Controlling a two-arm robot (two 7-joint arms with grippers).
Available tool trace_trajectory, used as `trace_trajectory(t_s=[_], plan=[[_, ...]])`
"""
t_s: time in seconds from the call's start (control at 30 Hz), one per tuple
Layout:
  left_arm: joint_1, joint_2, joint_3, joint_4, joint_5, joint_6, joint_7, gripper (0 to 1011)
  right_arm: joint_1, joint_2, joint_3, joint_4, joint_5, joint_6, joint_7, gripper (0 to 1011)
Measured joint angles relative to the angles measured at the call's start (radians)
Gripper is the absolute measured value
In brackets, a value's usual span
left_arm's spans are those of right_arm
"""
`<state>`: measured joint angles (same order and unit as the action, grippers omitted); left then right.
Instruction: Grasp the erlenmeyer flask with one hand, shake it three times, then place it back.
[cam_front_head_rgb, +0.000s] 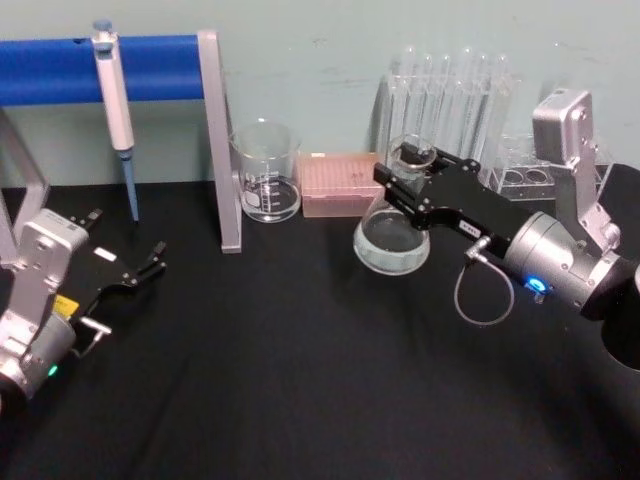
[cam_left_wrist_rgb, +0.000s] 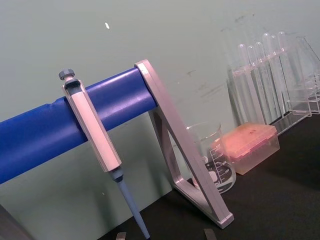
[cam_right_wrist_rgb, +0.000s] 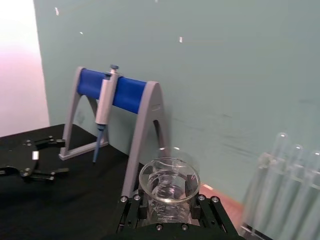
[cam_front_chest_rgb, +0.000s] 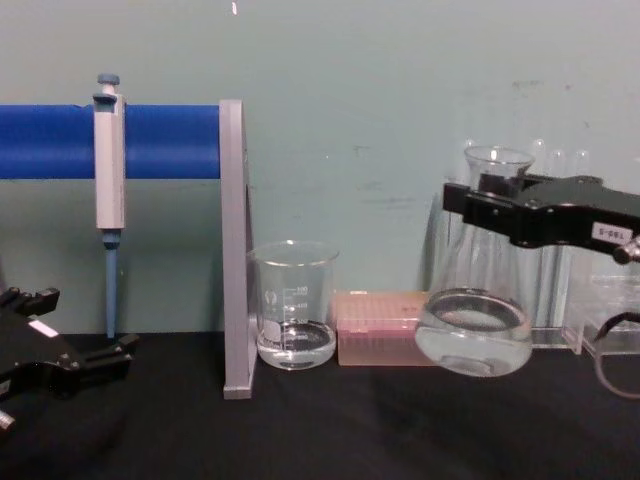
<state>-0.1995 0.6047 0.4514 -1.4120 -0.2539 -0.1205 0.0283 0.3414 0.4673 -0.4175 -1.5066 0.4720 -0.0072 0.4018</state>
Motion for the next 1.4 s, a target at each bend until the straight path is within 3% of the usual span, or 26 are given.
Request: trace_trajectory(t_s=[0.33, 0.73, 0.93, 1.4], plan=[[0.0, 0.0, 0.0, 0.0, 0.0, 0.0, 0.0, 1001, -0.014, -0.005, 0.035, -0.001, -0.019, 0.012, -0.009, 449], [0.0, 0.0, 0.0, 0.0, 0.0, 0.0, 0.0, 1001, -0.015, -0.028, 0.044, -0.001, -0.036, 0.021, 0.024, 449], [0.0, 0.0, 0.0, 0.0, 0.0, 0.0, 0.0, 1001, -0.003, -0.042, 0.025, 0.003, -0.038, 0.022, 0.059, 449], [0.0, 0.0, 0.0, 0.0, 0.0, 0.0, 0.0, 1001, 0.022, -0.047, -0.066, -0.007, -0.018, 0.022, 0.176, 449]])
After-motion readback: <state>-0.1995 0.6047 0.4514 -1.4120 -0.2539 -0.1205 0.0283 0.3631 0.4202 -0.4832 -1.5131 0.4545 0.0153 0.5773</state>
